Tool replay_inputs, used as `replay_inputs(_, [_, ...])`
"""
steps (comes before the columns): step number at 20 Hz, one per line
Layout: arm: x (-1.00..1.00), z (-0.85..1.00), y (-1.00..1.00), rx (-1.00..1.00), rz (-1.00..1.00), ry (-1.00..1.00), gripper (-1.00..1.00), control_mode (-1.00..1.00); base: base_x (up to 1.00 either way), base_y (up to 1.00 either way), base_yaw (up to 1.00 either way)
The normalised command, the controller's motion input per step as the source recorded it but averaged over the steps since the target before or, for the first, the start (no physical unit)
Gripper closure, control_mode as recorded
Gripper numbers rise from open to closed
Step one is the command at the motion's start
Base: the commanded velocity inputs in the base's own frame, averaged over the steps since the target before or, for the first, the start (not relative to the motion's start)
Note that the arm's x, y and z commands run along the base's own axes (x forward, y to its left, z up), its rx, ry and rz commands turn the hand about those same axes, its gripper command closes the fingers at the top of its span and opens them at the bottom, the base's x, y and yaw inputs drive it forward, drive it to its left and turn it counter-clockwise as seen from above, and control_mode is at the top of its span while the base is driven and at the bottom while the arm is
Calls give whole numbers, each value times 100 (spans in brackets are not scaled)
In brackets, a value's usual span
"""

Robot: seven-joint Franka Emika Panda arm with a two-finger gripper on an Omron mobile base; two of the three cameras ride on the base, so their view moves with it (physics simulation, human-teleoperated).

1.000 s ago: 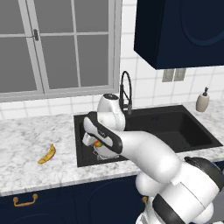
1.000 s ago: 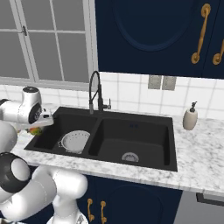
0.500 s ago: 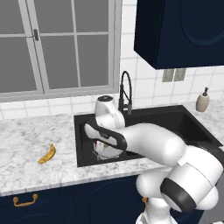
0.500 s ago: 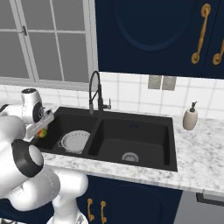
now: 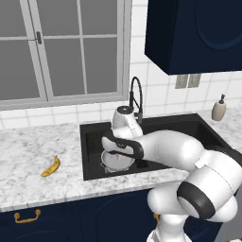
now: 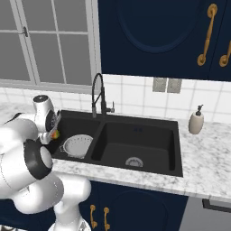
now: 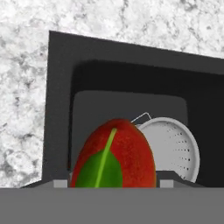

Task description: Put the colander in the sink, put the mango, banana in the colander, and turn on the sink faucet and pour water over the colander.

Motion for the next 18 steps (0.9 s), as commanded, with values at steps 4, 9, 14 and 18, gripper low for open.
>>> replay_inputs(4, [44,-26,-34,-16,29,2,100,-100,0,0,0])
replay_inputs(9, [23,-43,-15,-21,26,-2,100,-100,0,0,0])
replay_inputs(14, [39,-40,-10,-11,10,-2,100,-100,0,0,0])
replay_inputs(18, [49,-34,-8,-2,2,-3,100,-100,0,0,0])
